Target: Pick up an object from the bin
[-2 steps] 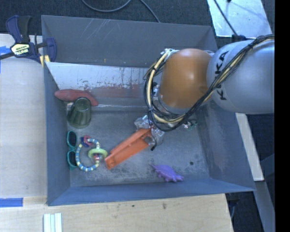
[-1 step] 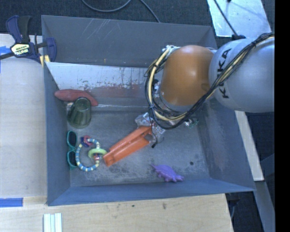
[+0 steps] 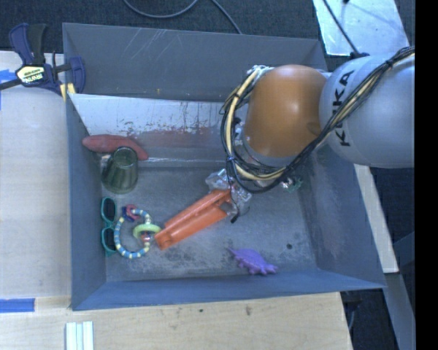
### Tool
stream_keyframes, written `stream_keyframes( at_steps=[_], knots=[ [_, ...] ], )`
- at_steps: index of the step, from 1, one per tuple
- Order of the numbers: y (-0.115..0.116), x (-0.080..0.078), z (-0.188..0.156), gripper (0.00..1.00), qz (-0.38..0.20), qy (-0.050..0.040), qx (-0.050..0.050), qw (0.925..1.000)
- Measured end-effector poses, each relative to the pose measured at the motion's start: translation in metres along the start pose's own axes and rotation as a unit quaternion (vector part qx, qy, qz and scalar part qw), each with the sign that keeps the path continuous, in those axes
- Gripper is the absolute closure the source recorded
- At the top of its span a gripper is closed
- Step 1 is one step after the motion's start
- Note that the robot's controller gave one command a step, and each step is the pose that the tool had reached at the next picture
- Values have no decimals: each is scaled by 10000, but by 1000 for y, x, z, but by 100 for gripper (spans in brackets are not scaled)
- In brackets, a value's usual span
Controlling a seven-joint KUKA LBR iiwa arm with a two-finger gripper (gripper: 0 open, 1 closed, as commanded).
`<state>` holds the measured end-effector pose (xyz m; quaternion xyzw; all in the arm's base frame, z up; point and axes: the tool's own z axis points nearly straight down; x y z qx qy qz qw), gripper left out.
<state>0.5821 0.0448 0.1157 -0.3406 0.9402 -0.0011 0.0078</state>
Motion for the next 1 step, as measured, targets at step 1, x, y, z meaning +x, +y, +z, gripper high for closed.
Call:
stream_keyframes(
  at_steps=[1],
  knots=[
    [0,0,-21,100,6,-4,1,10000]
  ],
)
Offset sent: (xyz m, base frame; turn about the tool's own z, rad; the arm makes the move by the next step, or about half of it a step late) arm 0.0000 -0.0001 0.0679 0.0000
